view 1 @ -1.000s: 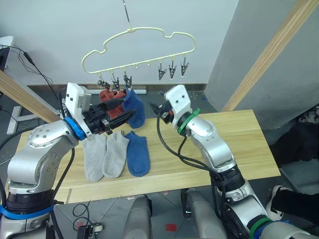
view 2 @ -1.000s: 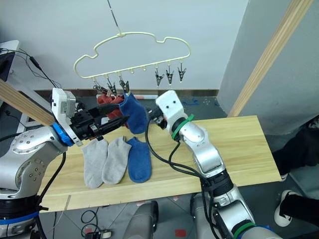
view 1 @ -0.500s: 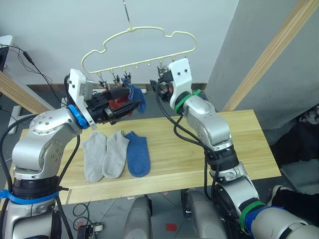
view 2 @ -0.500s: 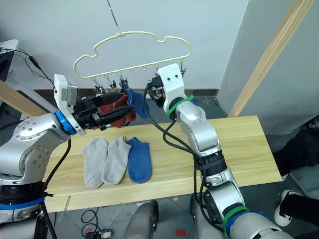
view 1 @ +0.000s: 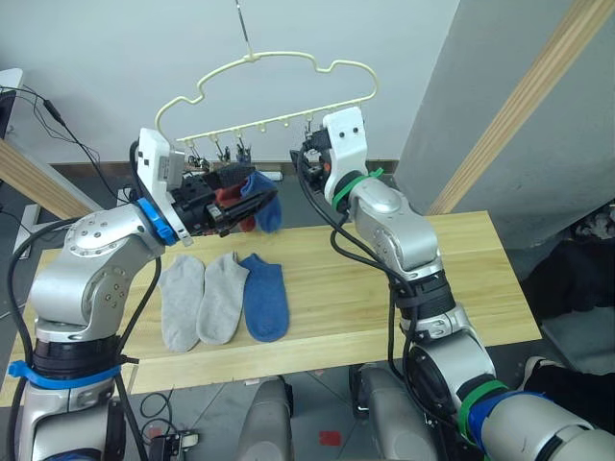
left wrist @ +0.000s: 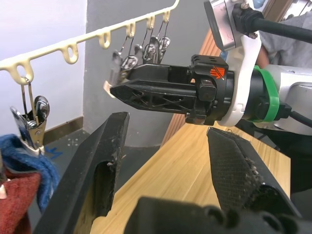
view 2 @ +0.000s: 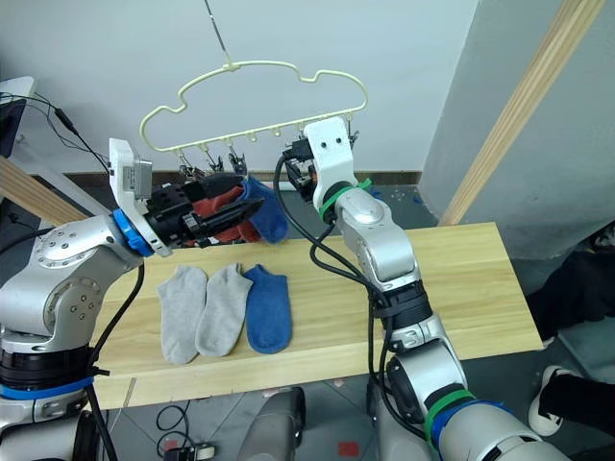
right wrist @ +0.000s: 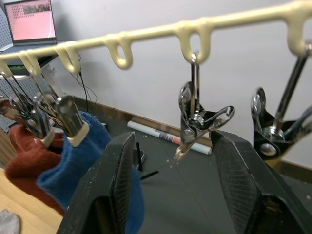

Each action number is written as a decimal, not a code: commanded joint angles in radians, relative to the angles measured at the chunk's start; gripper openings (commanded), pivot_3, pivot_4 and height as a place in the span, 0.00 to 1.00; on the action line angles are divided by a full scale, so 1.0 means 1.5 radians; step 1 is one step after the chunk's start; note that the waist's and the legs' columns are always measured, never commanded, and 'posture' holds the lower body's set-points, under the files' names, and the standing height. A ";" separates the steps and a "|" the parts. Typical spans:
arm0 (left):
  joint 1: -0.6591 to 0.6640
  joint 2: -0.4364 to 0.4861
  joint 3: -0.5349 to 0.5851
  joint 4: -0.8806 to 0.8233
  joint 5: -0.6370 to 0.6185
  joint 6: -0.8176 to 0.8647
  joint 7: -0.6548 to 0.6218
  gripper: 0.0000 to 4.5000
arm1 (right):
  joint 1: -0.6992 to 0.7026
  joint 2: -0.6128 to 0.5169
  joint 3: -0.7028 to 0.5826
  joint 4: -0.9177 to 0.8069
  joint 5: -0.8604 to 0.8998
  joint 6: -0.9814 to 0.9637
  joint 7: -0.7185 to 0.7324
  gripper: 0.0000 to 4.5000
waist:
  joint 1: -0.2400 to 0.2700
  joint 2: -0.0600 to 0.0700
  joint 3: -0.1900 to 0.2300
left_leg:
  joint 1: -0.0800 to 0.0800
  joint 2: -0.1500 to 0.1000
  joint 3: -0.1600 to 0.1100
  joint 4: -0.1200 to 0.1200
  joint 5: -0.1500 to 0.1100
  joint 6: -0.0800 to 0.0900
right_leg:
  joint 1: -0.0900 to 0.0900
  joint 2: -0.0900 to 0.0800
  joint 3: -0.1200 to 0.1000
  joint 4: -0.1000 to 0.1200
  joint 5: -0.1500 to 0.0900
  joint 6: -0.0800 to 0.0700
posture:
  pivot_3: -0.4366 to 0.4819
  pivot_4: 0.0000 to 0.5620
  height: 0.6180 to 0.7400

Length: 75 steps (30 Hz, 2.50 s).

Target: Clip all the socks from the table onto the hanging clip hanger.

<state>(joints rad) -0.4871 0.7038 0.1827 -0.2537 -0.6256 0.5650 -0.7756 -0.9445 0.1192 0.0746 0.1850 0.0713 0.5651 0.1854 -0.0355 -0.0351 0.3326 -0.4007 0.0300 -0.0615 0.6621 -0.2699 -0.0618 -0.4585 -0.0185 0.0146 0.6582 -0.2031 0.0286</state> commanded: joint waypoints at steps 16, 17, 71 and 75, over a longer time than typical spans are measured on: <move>-0.011 -0.007 0.007 0.004 0.006 -0.008 0.001 0.64 | -0.066 0.017 0.000 0.076 0.006 -0.105 0.006 0.56 | 0.000 0.000 0.000 | 0.000 0.000 0.000 0.000 0.000 0.000 | 0.000 0.000 0.000 0.000 0.000 0.000 | 0.46 0.54 1.00; -0.011 -0.008 0.007 0.003 0.006 -0.008 0.001 0.64 | -0.067 0.017 -0.001 0.077 0.007 -0.106 0.006 0.56 | 0.000 0.000 0.000 | 0.000 0.000 0.000 0.000 0.000 0.000 | 0.000 0.000 0.000 0.000 0.000 0.000 | 0.46 0.54 1.00; 0.146 -0.195 -0.176 0.386 0.390 -0.203 0.181 0.62 | -0.063 0.018 -0.026 0.048 0.055 -0.047 -0.003 0.00 | -0.012 0.001 0.001 | 0.001 0.000 0.000 0.000 0.000 0.000 | 0.000 0.000 0.000 0.002 0.000 -0.001 | 0.39 0.63 1.00; 0.164 -0.194 -0.171 0.366 0.382 -0.217 0.172 0.36 | -0.062 0.018 -0.026 0.047 0.055 -0.047 -0.004 0.00 | -0.015 0.001 0.001 | 0.002 0.000 0.000 0.000 0.000 0.000 | 0.000 0.000 0.001 0.002 0.000 -0.001 | 0.40 0.63 1.00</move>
<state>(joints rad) -0.2841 0.4155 -0.0584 0.2810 -0.0560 0.2289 -0.5001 -1.0337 0.1391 0.0315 0.3103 0.1391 0.4975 0.1766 -0.0574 -0.0329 0.3339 -0.3982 0.0301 -0.0607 0.6619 -0.2701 -0.0614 -0.4584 -0.0188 0.0156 0.6616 -0.2036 0.0278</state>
